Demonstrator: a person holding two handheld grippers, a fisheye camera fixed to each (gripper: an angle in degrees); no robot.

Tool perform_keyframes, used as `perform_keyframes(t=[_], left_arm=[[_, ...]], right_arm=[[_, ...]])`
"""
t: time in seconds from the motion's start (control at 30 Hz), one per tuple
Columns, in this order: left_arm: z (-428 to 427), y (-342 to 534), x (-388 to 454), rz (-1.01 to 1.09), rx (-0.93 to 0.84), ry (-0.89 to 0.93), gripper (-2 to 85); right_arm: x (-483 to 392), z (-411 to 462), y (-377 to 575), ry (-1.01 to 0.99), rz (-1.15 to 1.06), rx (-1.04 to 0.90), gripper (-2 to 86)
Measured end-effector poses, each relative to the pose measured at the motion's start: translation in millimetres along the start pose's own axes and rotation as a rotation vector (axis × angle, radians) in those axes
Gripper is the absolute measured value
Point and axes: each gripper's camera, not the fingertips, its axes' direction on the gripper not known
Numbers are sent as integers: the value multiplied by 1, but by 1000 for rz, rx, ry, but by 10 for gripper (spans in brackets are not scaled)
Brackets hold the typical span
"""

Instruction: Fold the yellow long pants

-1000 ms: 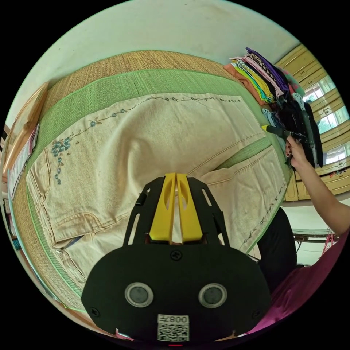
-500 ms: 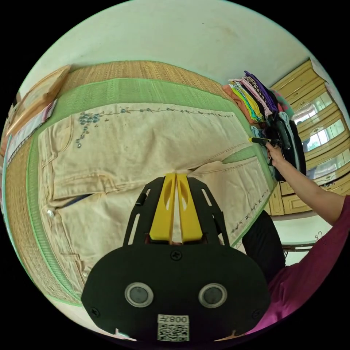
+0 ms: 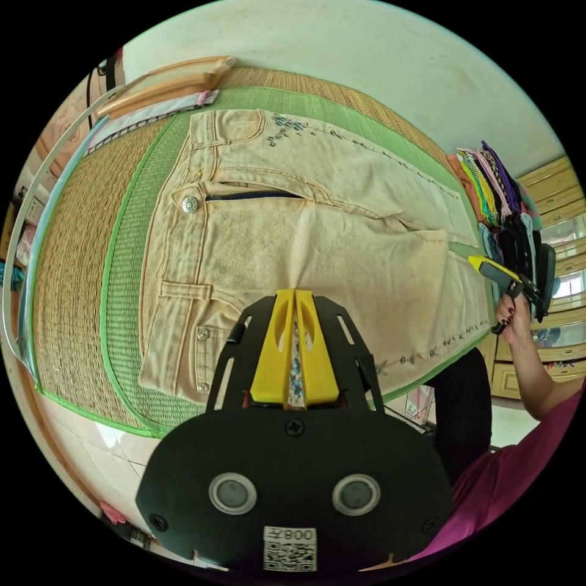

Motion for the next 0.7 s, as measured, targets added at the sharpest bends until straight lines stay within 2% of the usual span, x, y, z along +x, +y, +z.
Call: perform_keyframes(t=[0.2, 0.23, 0.47, 0.6, 0.7], left_arm=[[-19, 20, -20, 10, -9, 34, 0], [-20, 22, -20, 12, -11, 29, 0], [-42, 22, -35, -8, -20, 48, 1], [-59, 16, -42, -13, 20, 61, 1], [-54, 9, -49, -18, -34, 43, 1]], right_arm=[[-34, 39, 25, -8, -42, -237, 1], [-35, 34, 32, -7, -32, -195, 1], [-31, 12, 32, -50, 9, -236, 1], [-30, -16, 23, -50, 23, -169, 1], [-28, -26, 17, -47, 34, -171, 1]])
